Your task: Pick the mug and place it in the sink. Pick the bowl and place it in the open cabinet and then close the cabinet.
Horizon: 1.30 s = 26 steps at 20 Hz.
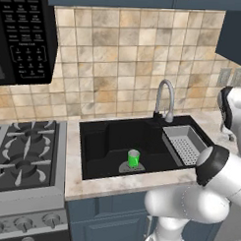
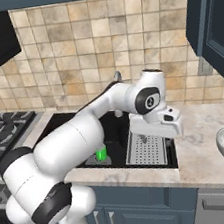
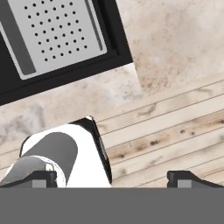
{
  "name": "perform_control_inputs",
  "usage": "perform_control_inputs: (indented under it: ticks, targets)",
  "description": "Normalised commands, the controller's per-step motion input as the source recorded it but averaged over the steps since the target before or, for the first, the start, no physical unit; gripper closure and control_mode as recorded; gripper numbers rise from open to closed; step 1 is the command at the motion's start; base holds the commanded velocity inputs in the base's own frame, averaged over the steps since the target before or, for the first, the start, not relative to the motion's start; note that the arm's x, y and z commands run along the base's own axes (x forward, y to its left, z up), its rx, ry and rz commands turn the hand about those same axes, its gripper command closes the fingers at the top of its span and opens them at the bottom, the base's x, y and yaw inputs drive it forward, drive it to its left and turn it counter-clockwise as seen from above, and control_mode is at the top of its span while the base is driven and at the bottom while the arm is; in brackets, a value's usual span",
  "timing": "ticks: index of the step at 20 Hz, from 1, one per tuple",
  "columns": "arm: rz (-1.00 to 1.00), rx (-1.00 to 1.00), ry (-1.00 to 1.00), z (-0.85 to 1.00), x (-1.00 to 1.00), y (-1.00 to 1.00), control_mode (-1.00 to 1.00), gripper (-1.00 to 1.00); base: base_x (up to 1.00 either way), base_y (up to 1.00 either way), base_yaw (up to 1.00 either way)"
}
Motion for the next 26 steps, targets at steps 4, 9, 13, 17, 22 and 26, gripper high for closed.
perform_control_inputs:
  ticks: [4,9,13,17,22,26]
  targets:
    - [0.00,-0.15,-0.10,-0.15,-0.06,-0.20,-1.00,-1.00,0.00,0.00,0.00]
    - [0.00,-0.16,-0.07,-0.18,-0.03,-0.16,-1.00,-1.00,0.00,0.00,0.00]
    - [0.00,-0.05,0.00,-0.13,-0.02,-0.28,-1.00,-1.00,0.00,0.00,0.00]
    - [0.00,0.00,0.00,0.00,0.00,-0.18,-1.00,-1.00,0.00,0.00,0.00]
    - [0.00,0.00,0.00,0.00,-0.10,-0.02,-1.00,-1.00,0.00,0.00,0.00]
    - [0.00,0.07,0.01,0.00,-0.06,0.00,-1.00,-1.00,0.00,0.00,0.00]
